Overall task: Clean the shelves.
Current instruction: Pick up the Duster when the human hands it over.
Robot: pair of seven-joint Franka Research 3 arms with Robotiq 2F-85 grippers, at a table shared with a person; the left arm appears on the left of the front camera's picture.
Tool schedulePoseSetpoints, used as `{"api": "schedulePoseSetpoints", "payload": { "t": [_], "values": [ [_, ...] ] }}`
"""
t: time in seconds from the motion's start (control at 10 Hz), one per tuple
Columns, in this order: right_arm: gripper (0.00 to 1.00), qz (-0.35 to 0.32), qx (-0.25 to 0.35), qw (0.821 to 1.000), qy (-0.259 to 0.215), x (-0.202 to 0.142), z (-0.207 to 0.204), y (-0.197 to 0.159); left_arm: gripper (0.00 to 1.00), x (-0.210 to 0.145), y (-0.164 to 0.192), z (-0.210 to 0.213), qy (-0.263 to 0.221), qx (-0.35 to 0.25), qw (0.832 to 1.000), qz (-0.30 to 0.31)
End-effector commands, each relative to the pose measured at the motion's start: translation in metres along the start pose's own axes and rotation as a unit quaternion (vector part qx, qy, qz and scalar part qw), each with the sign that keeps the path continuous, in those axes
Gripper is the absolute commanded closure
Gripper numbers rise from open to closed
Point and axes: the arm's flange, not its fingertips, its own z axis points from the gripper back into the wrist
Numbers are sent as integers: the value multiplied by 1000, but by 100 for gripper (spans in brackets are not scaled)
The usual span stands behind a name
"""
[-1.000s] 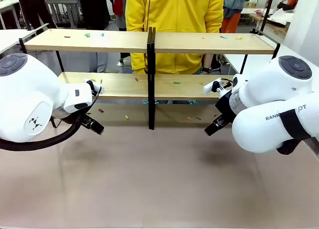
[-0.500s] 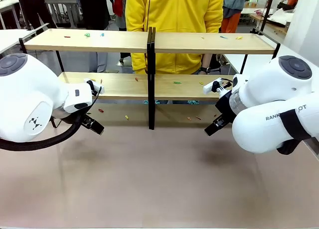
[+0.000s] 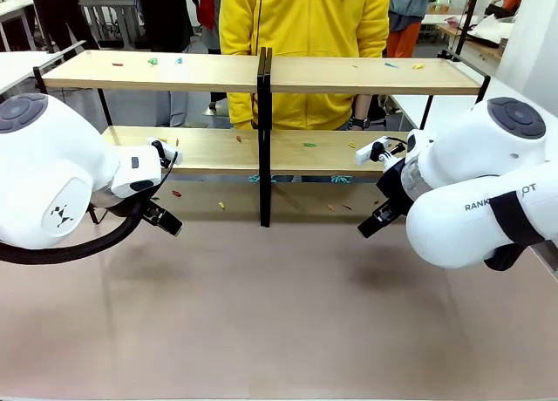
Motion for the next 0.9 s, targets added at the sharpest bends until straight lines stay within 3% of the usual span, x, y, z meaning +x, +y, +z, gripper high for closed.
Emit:
{"api": "schedulePoseSetpoints", "payload": {
  "t": [0.0,0.2,0.3,0.4,0.6,0.8],
  "values": [
    [0,0,0,1000,0,0,0,0,0,0,0,0,0,0,1000,-1],
    [0,0,0,1000,0,0,0,0,0,0,0,0,0,0,1000,0],
    [0,31,1,999,4,5,26,3,0,0,-8,28,-12,-14,998,-59],
    [0,38,8,999,-4,0,84,-9,0,-16,-16,89,-46,-52,994,-86],
    [0,30,16,998,-55,-28,198,-39,0,-71,-20,208,-164,-75,978,-107],
    [0,28,17,993,-117,-60,283,-66,0,-137,-24,289,-270,-8,959,-85]
  ]
}}
